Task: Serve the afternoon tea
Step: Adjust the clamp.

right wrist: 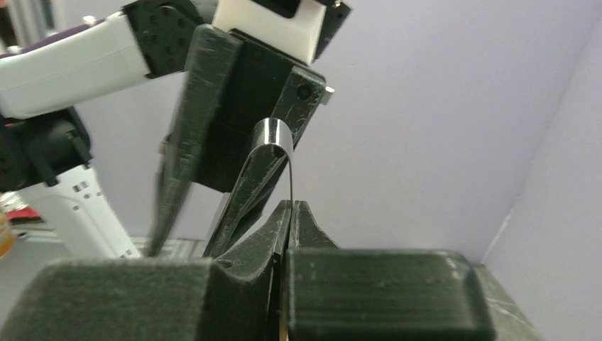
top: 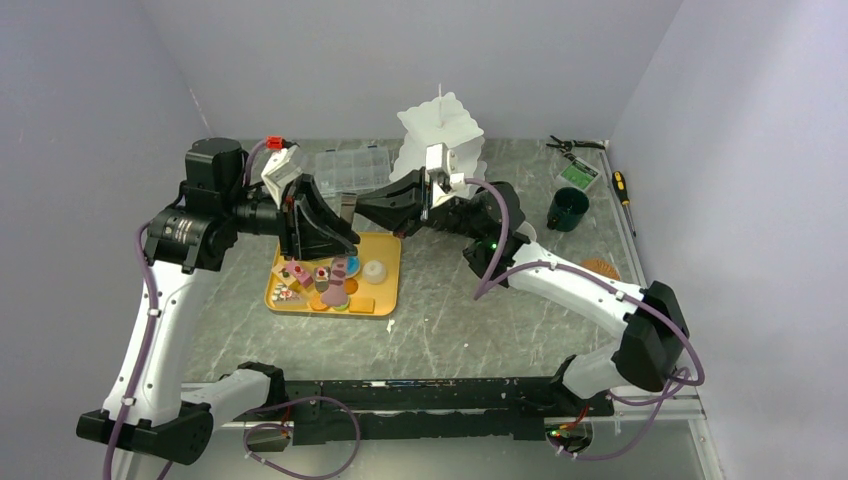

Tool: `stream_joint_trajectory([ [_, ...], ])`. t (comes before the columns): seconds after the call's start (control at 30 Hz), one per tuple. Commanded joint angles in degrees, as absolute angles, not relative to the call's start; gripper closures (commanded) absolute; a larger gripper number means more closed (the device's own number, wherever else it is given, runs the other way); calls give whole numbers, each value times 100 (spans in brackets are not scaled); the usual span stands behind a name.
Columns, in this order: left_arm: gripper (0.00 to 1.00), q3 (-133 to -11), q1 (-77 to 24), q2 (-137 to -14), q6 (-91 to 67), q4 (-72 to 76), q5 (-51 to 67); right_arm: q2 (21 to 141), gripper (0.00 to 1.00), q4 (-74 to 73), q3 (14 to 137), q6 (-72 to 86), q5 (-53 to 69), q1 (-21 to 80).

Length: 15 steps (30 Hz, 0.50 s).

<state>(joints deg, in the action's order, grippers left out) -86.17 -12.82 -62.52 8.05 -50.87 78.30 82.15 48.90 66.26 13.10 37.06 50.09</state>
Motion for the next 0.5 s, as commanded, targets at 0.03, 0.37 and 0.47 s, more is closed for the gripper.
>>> stream_joint_trajectory([
  [0.03, 61, -8788, -1339, -6075, -195, -4413, 8380, 8000, 100, 5058, 6706, 863, 3023, 4960],
  [0.37, 79, -8506, -1340, -5903, -1845, -2639, 8217, 7986, 100, 4928, 6658, 717, 3012, 4999],
  [0.47, 96, -8356, -1339, -5851, -2347, -2210, 8240, 7922, 100, 4703, 6609, 387, 2876, 5006],
])
